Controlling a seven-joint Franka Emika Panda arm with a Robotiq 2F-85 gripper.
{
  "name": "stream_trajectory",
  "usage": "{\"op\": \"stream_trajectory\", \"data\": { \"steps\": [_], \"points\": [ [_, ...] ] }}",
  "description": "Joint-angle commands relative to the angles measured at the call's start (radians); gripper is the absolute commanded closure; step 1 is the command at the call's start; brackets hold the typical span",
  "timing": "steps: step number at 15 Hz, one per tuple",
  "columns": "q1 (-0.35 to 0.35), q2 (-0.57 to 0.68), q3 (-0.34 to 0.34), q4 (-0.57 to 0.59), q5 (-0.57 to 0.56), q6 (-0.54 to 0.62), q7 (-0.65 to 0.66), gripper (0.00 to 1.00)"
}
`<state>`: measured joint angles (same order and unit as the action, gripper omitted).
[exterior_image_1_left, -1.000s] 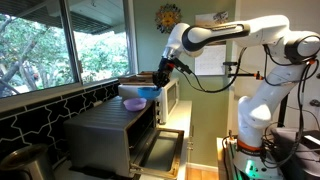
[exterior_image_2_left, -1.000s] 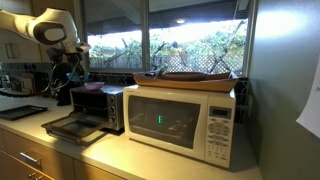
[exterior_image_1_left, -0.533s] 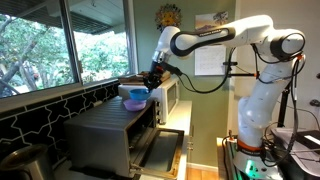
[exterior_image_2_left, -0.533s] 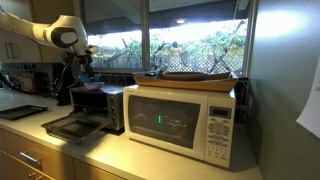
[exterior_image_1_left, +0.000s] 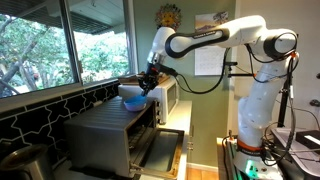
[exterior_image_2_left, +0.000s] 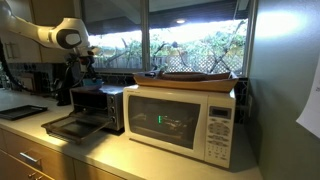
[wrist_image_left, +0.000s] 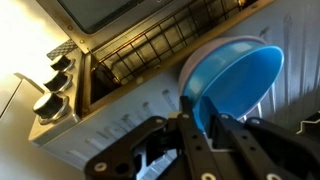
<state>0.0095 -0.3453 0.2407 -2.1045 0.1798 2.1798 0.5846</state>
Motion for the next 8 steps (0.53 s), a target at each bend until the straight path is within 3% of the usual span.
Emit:
{"op": "stream_trajectory", "data": {
  "steps": [1,4,8],
  "points": [
    [0.008,0.017,-0.001,0.020,-0.048,-0.009,0.045,0.52],
    [0.008,0.001,-0.012,0.002,-0.047,-0.001,0.052,0.31],
    [0.023,-0.010,-0.039,-0.048,0.038,0.049,0.080,0.01]
  ]
}}
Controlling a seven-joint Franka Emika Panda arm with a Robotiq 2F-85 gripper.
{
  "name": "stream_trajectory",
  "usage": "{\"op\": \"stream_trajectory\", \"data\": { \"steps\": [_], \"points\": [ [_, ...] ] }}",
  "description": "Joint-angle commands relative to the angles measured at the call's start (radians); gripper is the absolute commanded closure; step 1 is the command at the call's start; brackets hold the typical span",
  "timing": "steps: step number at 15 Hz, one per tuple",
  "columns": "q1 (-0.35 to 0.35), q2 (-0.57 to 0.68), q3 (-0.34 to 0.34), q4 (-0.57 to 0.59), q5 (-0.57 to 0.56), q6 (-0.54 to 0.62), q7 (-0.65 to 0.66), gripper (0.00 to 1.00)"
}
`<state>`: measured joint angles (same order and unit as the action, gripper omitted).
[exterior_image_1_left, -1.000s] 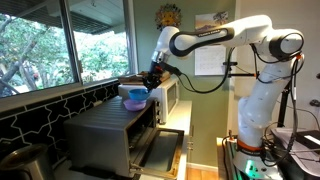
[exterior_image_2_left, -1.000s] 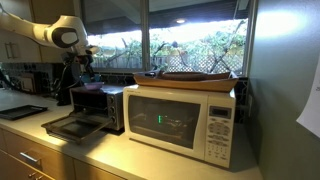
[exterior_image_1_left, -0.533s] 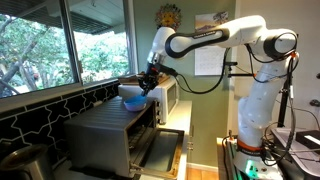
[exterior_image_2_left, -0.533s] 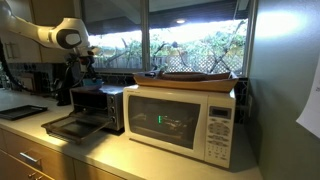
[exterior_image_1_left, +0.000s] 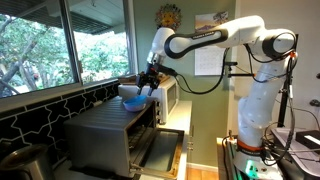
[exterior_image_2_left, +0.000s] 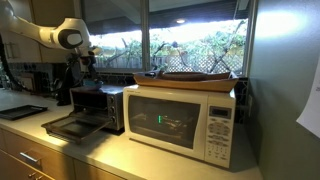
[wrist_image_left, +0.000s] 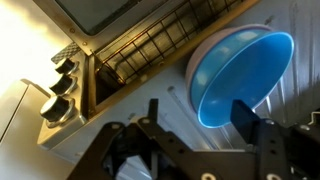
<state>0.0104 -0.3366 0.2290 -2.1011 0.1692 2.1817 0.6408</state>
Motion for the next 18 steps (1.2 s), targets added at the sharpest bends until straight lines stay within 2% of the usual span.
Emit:
{"op": "stream_trajectory", "data": {
  "steps": [1,2,3,4,5,6,12,13,18],
  "points": [
    [0.024,-0.019,-0.030,-0.060,0.061,0.061,0.025,0.04],
    [0.025,-0.020,-0.034,-0.067,0.074,0.074,0.024,0.15],
    [0.027,-0.022,-0.038,-0.075,0.088,0.091,0.018,0.32],
    [0.028,-0.024,-0.040,-0.081,0.098,0.103,0.017,0.32],
    [0.030,-0.029,-0.044,-0.083,0.110,0.114,0.010,0.39],
    [0.032,-0.031,-0.046,-0.087,0.123,0.123,0.007,0.49],
    [0.043,-0.036,-0.047,-0.087,0.151,0.136,-0.001,0.94],
    [0.046,-0.036,-0.047,-0.088,0.155,0.137,-0.003,0.99],
    [0.051,-0.047,-0.050,-0.089,0.160,0.141,-0.008,0.99]
  ]
}}
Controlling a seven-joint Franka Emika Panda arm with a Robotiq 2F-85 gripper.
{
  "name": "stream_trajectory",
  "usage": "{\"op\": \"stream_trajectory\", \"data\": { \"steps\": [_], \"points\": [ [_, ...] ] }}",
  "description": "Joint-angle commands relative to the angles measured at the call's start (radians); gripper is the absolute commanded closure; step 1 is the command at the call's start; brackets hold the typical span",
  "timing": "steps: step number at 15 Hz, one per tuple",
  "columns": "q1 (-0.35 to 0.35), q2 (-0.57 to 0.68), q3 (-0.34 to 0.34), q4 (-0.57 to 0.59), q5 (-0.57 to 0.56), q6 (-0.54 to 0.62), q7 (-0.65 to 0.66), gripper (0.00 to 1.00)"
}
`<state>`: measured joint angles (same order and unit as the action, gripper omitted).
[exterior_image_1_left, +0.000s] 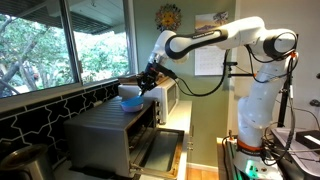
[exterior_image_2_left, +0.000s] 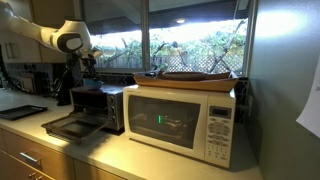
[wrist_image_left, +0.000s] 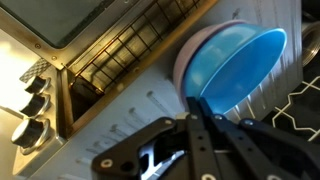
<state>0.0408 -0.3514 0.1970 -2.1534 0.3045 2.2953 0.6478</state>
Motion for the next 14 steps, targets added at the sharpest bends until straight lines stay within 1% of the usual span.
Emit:
{"op": "stream_trajectory", "data": {
  "steps": [1,5,14],
  "points": [
    [0.021,-0.033,-0.019,-0.037,0.026,0.032,-0.017,0.99],
    [0.015,-0.041,-0.009,-0.051,-0.001,0.073,-0.024,0.99],
    [0.031,-0.080,-0.011,-0.138,0.006,0.164,-0.107,0.99]
  ]
}}
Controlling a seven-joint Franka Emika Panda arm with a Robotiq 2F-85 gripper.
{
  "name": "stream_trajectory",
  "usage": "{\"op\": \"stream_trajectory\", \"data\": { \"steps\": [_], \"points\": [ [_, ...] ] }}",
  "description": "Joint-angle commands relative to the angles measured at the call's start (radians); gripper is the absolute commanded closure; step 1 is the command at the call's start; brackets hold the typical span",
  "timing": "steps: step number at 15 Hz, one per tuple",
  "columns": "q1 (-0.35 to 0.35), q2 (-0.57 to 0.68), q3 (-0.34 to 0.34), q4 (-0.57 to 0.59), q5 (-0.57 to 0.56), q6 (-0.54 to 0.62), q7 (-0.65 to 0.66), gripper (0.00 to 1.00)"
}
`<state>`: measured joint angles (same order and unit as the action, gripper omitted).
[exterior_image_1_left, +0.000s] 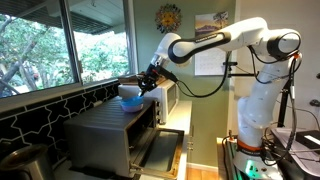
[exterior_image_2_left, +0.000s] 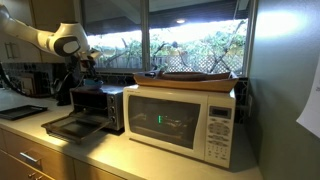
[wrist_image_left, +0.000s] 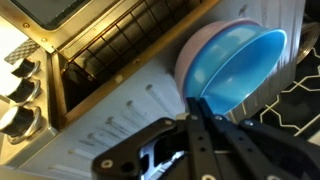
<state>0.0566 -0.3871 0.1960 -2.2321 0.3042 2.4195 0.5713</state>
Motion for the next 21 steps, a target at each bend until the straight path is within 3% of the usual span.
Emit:
{"op": "stream_trajectory", "data": {
  "steps": [1,2,7,8,9,11,15,16,21],
  "points": [
    [0.014,-0.048,-0.008,-0.065,0.001,0.045,-0.035,0.71],
    [0.015,-0.052,-0.007,-0.070,0.001,0.049,-0.039,0.71],
    [0.025,-0.060,-0.008,-0.082,0.012,0.057,-0.070,0.35],
    [0.028,-0.061,-0.009,-0.085,0.017,0.059,-0.076,0.32],
    [0.031,-0.062,-0.009,-0.088,0.019,0.063,-0.080,0.69],
    [0.034,-0.063,-0.009,-0.089,0.021,0.068,-0.085,0.66],
    [0.041,-0.070,-0.011,-0.094,0.026,0.103,-0.094,0.97],
    [0.043,-0.071,-0.012,-0.096,0.026,0.112,-0.095,1.00],
    [0.051,-0.076,-0.017,-0.106,0.034,0.150,-0.106,0.99]
  ]
}}
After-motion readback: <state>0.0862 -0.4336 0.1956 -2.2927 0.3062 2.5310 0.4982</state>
